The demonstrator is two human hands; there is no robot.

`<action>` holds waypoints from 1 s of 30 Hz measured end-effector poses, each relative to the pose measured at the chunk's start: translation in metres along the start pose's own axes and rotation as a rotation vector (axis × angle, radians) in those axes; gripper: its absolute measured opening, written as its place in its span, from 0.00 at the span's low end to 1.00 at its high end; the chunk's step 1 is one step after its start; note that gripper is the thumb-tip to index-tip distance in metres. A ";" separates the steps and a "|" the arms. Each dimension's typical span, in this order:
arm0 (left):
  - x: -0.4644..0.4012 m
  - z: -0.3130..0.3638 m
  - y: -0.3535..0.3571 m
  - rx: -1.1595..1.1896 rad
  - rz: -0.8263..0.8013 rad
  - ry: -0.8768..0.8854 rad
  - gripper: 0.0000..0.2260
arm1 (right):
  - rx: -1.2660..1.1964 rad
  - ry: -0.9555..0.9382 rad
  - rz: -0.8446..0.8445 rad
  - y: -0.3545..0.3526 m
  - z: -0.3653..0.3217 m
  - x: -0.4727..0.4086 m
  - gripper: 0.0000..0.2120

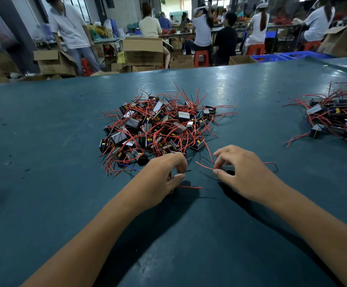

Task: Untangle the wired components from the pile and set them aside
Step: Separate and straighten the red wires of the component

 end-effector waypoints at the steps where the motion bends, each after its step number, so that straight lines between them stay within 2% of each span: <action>1: 0.000 0.001 -0.002 -0.008 0.024 0.011 0.11 | 0.009 -0.003 0.006 0.000 0.000 0.000 0.03; 5: 0.004 0.016 -0.008 0.001 0.122 0.143 0.08 | 0.051 -0.080 0.092 0.000 -0.007 0.000 0.06; 9: 0.009 0.025 0.004 -0.116 0.018 0.223 0.11 | 0.120 -0.167 0.082 0.009 -0.021 -0.004 0.06; 13: 0.007 0.023 0.007 -0.127 -0.022 0.186 0.14 | 0.155 -0.138 0.053 0.012 -0.020 -0.006 0.09; 16: 0.004 0.023 0.007 -0.137 -0.013 0.191 0.11 | 0.211 -0.107 0.020 0.013 -0.019 -0.007 0.12; 22: 0.002 0.021 0.003 -0.084 0.057 0.113 0.04 | 0.380 -0.131 -0.081 0.015 -0.025 -0.009 0.06; 26: 0.003 0.018 -0.003 0.004 0.099 0.054 0.02 | 0.220 -0.091 -0.033 0.012 -0.025 -0.006 0.11; 30: 0.004 0.015 -0.005 0.078 0.138 0.006 0.02 | -0.026 0.017 0.126 0.006 -0.024 0.001 0.05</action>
Point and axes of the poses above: each hand's wrist, its own x-axis away from the middle knuckle, its own y-axis out of the palm, z = x × y, the point moved 5 cm from there along -x, towards the middle knuckle, and after that the axes turned 11 degrees about -y, right-handed, at the moved point
